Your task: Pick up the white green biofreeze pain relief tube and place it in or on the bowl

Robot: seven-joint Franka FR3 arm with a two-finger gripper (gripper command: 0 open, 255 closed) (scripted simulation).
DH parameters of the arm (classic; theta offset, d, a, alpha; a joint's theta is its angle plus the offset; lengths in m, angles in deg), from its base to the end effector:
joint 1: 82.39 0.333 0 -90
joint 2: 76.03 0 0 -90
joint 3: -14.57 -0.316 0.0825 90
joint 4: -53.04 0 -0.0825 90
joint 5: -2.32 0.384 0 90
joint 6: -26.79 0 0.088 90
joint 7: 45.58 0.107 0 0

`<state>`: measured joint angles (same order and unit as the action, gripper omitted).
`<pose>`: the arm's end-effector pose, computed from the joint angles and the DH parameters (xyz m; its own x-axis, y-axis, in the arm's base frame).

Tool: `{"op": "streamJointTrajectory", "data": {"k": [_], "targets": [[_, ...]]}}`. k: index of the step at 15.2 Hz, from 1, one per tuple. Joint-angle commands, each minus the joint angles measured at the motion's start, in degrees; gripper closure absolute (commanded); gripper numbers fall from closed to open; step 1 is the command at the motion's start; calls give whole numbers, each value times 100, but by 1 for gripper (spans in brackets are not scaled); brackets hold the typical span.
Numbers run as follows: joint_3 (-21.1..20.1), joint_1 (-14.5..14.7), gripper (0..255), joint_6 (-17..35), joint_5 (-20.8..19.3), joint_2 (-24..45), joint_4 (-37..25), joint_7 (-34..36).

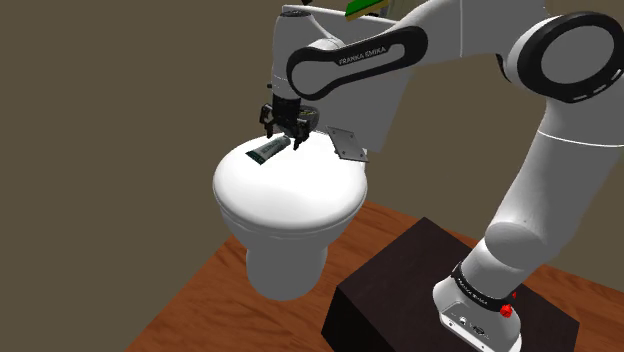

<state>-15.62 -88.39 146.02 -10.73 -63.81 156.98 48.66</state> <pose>0.5772 0.2270 0.4438 0.4174 -0.9038 0.0942 -0.9007 -0.4252 -0.0888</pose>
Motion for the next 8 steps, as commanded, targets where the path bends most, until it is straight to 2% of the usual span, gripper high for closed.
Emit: {"op": "streamJointTrajectory", "data": {"k": [1,4,8], "targets": [[108,138,0,-30,-294,465,-485,524],[295,344,0,-112,-574,1018,-1133,1057],[347,359,0,121,-658,1155,-1022,1108]]}}
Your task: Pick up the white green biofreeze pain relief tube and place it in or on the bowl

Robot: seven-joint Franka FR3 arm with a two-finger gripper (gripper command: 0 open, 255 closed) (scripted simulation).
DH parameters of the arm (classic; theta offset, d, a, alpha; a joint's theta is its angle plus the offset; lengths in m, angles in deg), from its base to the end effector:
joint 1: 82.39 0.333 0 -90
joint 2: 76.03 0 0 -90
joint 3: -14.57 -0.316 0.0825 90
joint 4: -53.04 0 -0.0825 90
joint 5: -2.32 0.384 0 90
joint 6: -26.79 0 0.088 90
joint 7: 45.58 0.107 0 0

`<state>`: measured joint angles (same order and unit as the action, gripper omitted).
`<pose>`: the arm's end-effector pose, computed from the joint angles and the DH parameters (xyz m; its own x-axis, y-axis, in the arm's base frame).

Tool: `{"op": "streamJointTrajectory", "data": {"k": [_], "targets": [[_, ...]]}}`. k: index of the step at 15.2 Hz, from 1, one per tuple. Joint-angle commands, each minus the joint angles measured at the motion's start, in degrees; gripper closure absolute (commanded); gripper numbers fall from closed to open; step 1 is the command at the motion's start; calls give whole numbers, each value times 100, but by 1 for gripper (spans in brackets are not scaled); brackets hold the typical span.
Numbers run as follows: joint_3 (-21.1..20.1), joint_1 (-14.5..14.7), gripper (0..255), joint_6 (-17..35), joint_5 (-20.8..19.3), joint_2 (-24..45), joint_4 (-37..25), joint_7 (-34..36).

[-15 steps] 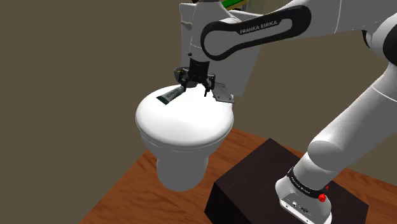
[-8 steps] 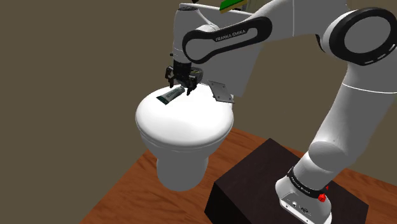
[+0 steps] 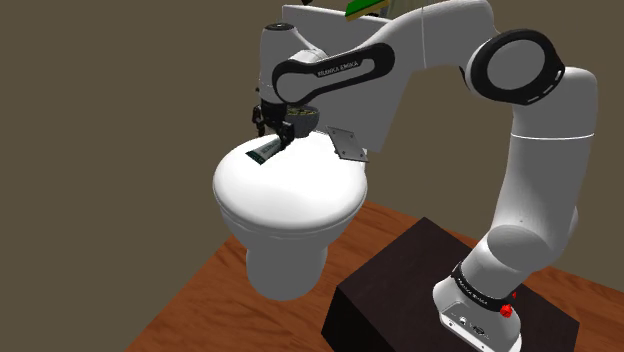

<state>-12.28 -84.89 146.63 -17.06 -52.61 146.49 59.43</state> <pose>0.6340 0.2278 0.4131 0.2643 -0.9594 0.0987 -0.9533 -0.2754 -0.1244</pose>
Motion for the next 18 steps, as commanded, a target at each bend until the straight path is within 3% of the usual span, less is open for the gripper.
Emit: {"op": "streamJointTrajectory", "data": {"k": [1,11,12,18], "targets": [[25,12,0,117,-48,72,51,45],[58,22,0,260,-108,170,106,81],[58,22,255,260,-108,170,106,81],[58,22,255,260,-109,171,106,82]]}}
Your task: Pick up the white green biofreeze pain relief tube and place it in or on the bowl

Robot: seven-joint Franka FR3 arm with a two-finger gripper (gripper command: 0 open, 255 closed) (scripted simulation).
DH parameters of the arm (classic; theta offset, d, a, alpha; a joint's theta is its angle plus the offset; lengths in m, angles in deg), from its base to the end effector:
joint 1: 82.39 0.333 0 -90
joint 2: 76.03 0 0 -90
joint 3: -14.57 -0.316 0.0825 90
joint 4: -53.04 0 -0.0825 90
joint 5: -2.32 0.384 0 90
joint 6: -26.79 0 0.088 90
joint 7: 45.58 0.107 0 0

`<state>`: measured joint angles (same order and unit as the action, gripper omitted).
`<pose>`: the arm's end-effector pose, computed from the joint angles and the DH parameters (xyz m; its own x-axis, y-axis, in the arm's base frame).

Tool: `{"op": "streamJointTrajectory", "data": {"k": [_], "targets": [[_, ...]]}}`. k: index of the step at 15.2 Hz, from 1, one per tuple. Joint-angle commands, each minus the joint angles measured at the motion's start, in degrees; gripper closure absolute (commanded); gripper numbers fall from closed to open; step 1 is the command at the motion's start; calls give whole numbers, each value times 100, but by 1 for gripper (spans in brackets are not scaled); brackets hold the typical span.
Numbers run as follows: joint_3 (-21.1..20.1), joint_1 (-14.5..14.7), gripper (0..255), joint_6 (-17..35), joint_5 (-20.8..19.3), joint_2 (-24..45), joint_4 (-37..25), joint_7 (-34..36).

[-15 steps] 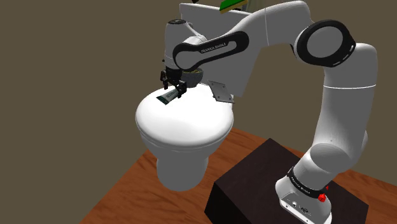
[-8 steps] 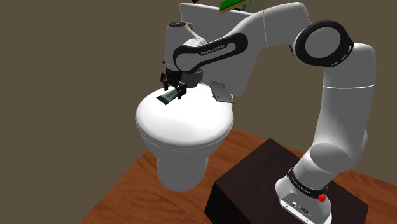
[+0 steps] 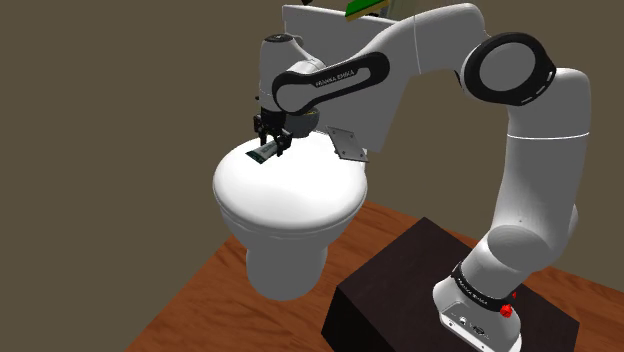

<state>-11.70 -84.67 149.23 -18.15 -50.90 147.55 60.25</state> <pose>0.6374 0.2268 0.3891 0.2622 -0.9600 0.0987 -0.9538 -0.2734 -0.1250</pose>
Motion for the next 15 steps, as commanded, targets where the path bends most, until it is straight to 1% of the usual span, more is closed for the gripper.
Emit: {"op": "streamJointTrajectory", "data": {"k": [1,3,15], "targets": [[0,0,255,0,0,-1,-1,0],[0,0,255,1,0,-1,0,0],[-100,-15,255,-776,217,-264,-557,-212]]}}
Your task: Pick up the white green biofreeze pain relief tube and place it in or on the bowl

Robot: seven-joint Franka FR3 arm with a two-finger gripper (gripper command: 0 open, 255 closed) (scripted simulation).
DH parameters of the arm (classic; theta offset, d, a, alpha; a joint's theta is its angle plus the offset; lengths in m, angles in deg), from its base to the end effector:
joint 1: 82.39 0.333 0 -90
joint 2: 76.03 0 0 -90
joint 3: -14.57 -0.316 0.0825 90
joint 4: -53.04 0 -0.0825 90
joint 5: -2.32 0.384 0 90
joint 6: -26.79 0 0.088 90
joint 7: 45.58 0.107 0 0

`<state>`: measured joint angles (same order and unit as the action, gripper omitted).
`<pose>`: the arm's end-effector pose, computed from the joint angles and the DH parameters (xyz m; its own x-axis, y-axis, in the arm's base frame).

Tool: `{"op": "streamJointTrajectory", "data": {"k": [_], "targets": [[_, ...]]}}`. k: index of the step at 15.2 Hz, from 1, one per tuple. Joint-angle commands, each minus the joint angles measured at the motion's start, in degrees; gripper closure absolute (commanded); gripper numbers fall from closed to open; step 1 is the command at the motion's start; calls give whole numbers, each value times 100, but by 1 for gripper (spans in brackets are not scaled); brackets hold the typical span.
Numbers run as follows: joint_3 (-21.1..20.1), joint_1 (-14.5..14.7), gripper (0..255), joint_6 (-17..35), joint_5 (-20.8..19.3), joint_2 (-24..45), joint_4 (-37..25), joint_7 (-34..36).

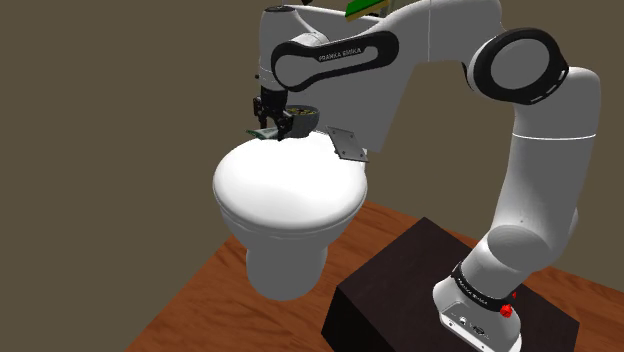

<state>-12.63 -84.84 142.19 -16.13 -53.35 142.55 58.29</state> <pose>0.6375 0.2268 0.4470 0.2623 -0.9599 0.0986 -0.9537 -0.2735 -0.1252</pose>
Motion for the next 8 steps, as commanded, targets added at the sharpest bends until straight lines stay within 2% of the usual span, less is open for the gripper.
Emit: {"op": "streamJointTrajectory", "data": {"k": [1,8], "targets": [[-13,4,255,-140,29,-33,-114,-31],[-47,34,255,-638,100,-96,-565,-131]]}}
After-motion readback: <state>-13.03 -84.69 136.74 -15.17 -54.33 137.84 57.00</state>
